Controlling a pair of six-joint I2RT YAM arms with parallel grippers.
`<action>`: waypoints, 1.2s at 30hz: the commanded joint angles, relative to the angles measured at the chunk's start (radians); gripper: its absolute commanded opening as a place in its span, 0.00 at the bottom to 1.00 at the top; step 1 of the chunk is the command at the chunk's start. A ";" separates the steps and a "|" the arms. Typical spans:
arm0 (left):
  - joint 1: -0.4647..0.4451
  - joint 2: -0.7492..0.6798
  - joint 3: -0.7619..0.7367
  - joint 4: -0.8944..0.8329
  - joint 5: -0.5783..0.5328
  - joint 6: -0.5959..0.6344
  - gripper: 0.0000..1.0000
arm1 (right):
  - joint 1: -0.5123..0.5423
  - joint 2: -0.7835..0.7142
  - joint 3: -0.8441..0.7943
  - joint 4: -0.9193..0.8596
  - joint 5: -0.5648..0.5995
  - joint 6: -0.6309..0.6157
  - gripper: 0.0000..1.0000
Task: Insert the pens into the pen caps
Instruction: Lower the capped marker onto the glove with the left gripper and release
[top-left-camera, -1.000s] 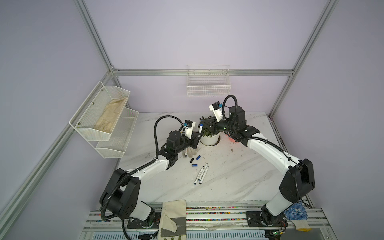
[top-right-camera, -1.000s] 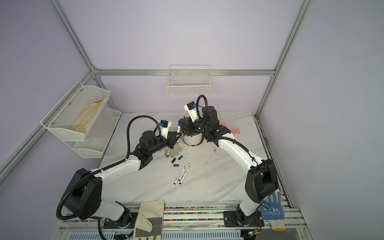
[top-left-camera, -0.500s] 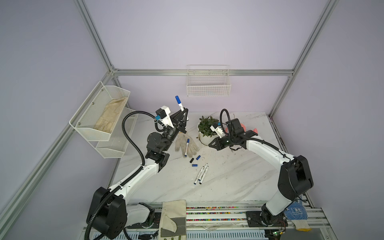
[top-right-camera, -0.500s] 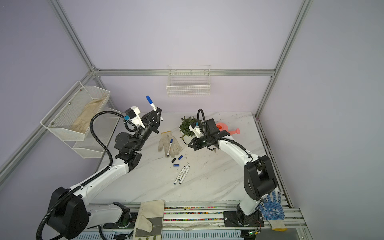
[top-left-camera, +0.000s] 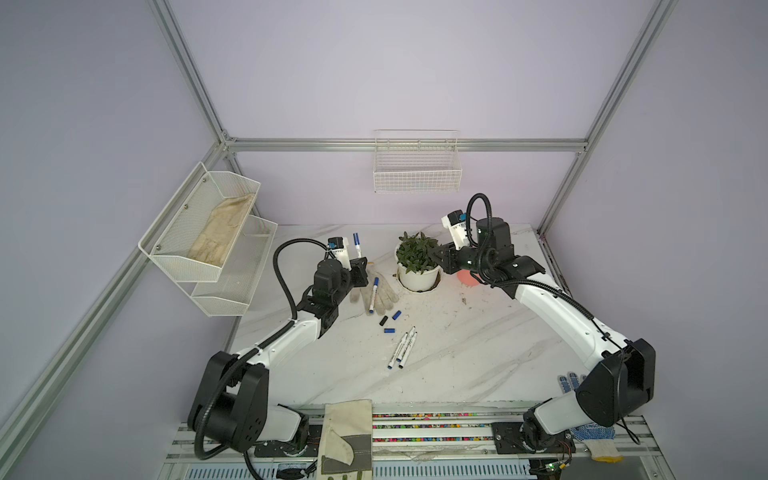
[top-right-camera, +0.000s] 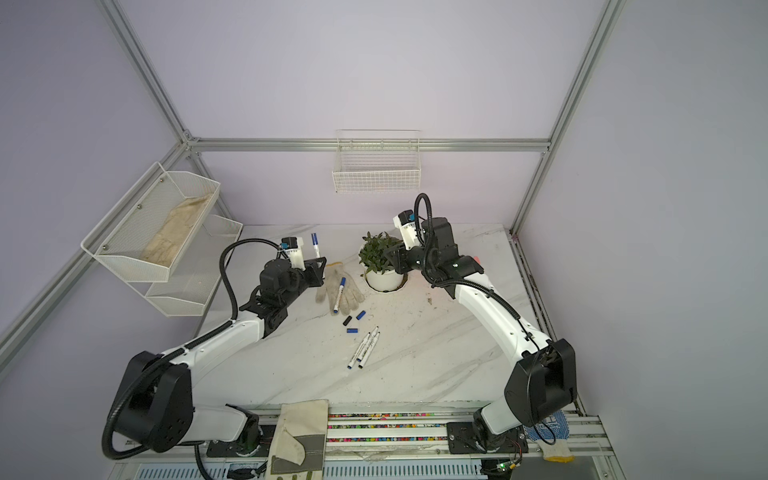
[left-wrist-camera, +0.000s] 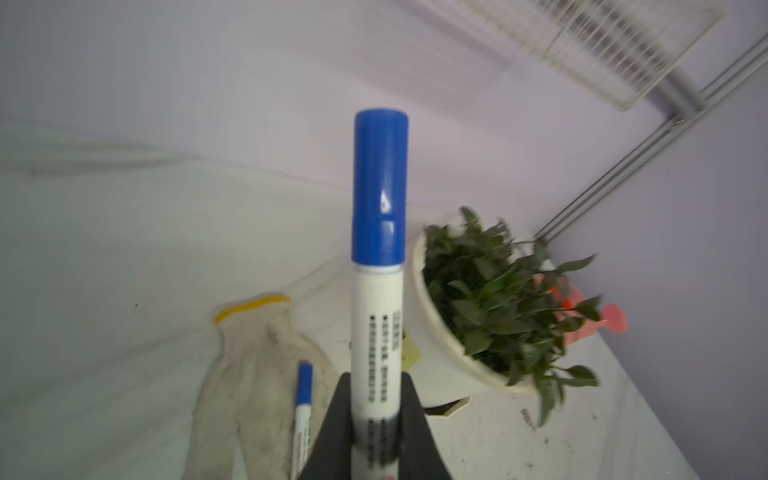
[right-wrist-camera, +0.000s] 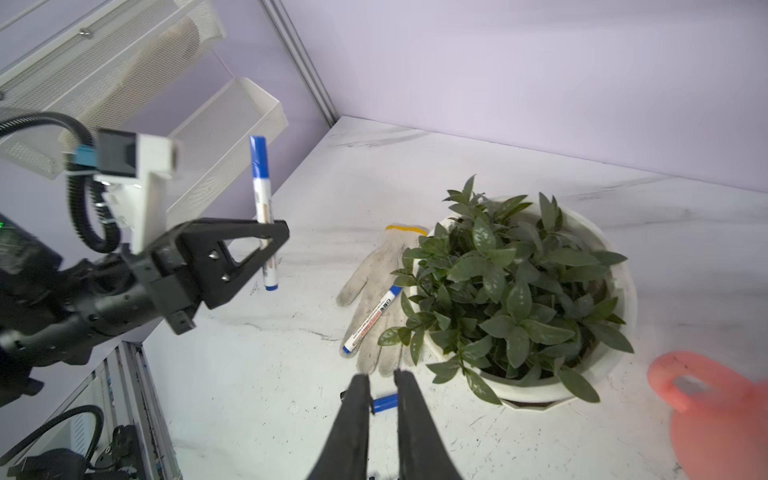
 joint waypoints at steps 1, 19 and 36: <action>0.024 0.091 0.151 -0.189 0.055 0.044 0.01 | 0.000 0.022 -0.003 0.017 0.026 0.034 0.16; 0.005 0.276 0.213 -0.318 0.097 0.010 0.09 | 0.000 0.031 -0.066 0.101 0.078 0.040 0.14; -0.014 0.320 0.247 -0.365 0.091 0.019 0.34 | -0.001 -0.006 -0.085 0.111 0.114 0.032 0.12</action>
